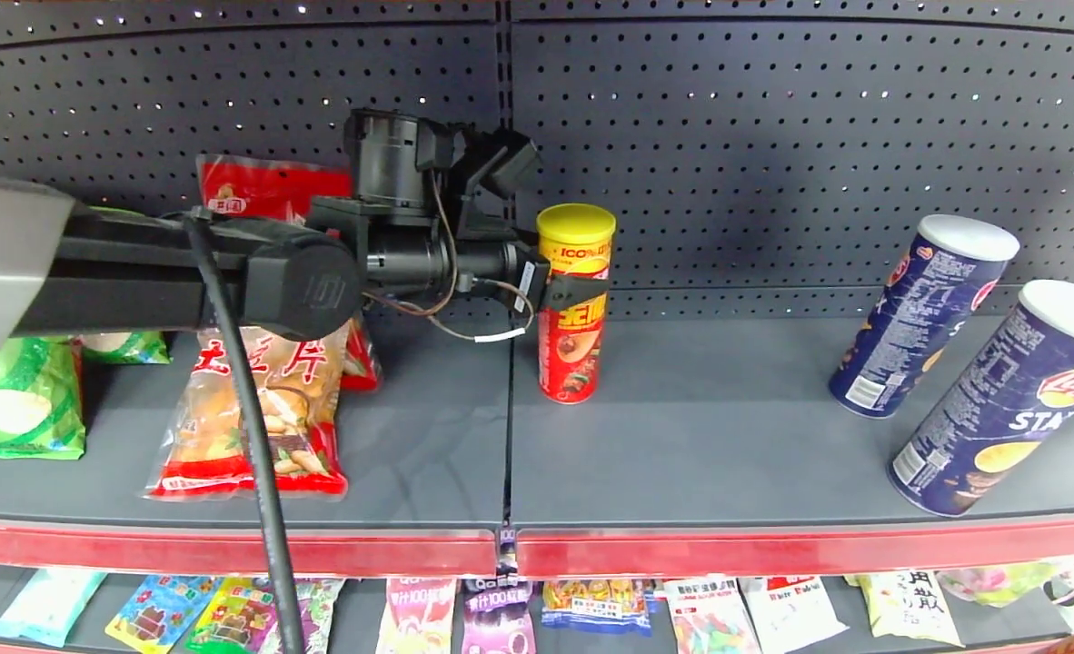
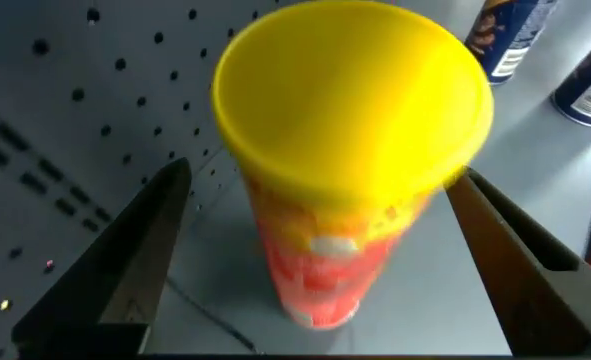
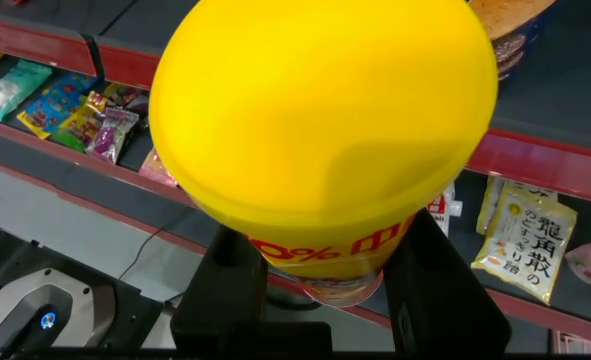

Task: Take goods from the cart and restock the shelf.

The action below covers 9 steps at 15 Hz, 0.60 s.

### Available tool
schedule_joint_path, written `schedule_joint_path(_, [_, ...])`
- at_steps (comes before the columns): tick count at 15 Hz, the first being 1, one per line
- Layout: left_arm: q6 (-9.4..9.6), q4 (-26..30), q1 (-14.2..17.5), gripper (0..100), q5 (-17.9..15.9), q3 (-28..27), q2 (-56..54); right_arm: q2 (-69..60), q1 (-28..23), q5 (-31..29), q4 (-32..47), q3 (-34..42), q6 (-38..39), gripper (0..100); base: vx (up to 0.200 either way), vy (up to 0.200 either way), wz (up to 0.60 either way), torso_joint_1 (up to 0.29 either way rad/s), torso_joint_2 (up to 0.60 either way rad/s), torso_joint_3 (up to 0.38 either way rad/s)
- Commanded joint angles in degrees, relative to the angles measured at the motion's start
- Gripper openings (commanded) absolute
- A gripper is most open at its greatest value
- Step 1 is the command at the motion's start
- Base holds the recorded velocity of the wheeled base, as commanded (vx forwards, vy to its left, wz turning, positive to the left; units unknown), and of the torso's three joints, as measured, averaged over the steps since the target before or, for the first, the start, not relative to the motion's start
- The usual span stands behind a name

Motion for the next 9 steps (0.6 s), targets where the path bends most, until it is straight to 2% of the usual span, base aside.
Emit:
schedule_joint_path(1, [0.08, 0.0, -0.6, 100, 0.1, -1.9, 2.2, 0.1, 0.0, 0.0, 0.0, 0.1, 0.0, 0, 0.0, 0.0, 0.0, 0.0, 0.0, 0.0])
schedule_joint_path(2, [0.08, 0.0, -0.8, 100, 0.2, -2.7, 2.7, 0.0, 0.0, 0.0, 0.1, 0.1, 0.0, 0, 0.0, 0.0, 0.0, 0.0, 0.0, 0.0])
schedule_joint_path(3, [0.08, -0.1, -0.9, 0, 0.2, -2.7, 2.8, 0.0, 0.0, 0.0, 0.1, 0.1, 0.0, 0, 0.0, 0.0, 0.0, 0.0, 0.0, 0.0])
schedule_joint_path(9, [-0.27, 0.4, -2.0, 0, -0.3, -0.9, 1.9, 0.0, 0.0, -0.1, 0.0, 0.1, 1.3, 0, 0.0, 0.0, 0.0, 0.0, 0.0, 0.0])
